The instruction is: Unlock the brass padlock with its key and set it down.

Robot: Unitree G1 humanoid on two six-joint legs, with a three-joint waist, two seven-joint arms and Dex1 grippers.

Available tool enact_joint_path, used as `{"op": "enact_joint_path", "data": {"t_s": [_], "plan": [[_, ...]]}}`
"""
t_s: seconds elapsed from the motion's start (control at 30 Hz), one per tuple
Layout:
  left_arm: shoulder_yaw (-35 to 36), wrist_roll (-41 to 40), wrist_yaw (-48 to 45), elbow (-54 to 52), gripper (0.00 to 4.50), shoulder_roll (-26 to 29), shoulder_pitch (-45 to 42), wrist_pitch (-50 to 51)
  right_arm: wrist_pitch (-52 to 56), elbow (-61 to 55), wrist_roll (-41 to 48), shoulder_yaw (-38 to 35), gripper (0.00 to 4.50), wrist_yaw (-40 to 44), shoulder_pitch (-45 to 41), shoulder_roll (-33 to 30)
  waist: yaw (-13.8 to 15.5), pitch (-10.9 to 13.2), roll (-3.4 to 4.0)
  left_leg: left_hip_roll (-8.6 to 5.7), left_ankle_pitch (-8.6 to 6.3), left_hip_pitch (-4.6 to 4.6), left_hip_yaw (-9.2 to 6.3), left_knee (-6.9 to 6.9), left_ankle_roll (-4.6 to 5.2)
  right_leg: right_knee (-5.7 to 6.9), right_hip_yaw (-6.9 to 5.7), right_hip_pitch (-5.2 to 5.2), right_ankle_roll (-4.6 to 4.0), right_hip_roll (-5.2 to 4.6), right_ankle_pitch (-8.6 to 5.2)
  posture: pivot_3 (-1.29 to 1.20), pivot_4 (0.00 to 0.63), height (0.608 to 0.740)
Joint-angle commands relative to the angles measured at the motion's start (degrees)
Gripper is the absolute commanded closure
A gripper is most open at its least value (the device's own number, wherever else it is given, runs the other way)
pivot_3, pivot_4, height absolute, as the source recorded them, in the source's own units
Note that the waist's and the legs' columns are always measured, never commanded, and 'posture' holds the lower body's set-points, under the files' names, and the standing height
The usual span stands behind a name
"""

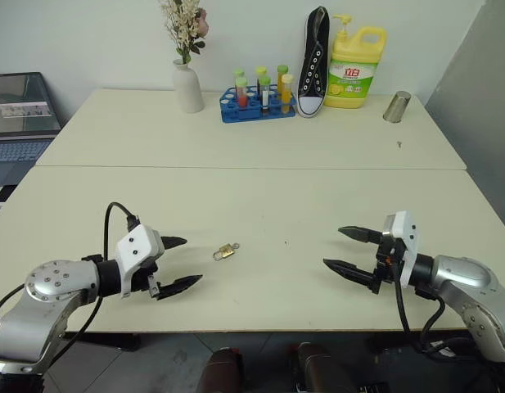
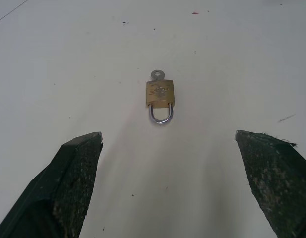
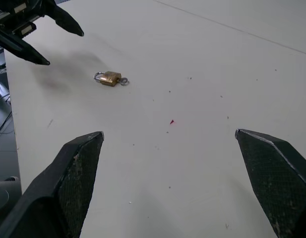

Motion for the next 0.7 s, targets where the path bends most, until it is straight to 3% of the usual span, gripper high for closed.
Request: {"op": "enact_joint_path", "data": {"t_s": [0.03, 0.4, 0.7], "plan": [[1.3, -1.0, 0.5, -2.5, 0.00, -0.4, -0.5, 0.3, -2.1, -0.5, -0.4, -0.6, 0.04, 0.9, -0.4, 0.3, 0.0, 0.0, 0.00, 0.00, 0.00, 0.00, 0.00, 0.00, 0.00, 0.00, 0.00, 0.00, 0.00, 0.00, 0.00, 0.00, 0.150, 0.740], [0.7, 0.1, 1.9, -3.3, 0.00, -0.6, -1.3, 0.7, 0.1, -2.8, 1.1, 0.0, 0.04, 2.1, -0.4, -0.6, 0.0, 0.0, 0.00, 0.00, 0.00, 0.00, 0.00, 0.00, 0.00, 0.01, 0.00, 0.00, 0.00, 0.00, 0.00, 0.00, 0.150, 0.740], [1.7, -3.8, 0.9, -2.2, 0.00, -3.7, -3.9, 1.4, 5.8, -6.2, 4.4, -0.2, 0.04, 0.4, -2.3, -0.6, 0.0, 0.0, 0.00, 0.00, 0.00, 0.00, -0.01, 0.01, 0.00, 0.01, -0.01, 0.00, 0.01, 0.01, 0.00, 0.00, 0.150, 0.740]]}}
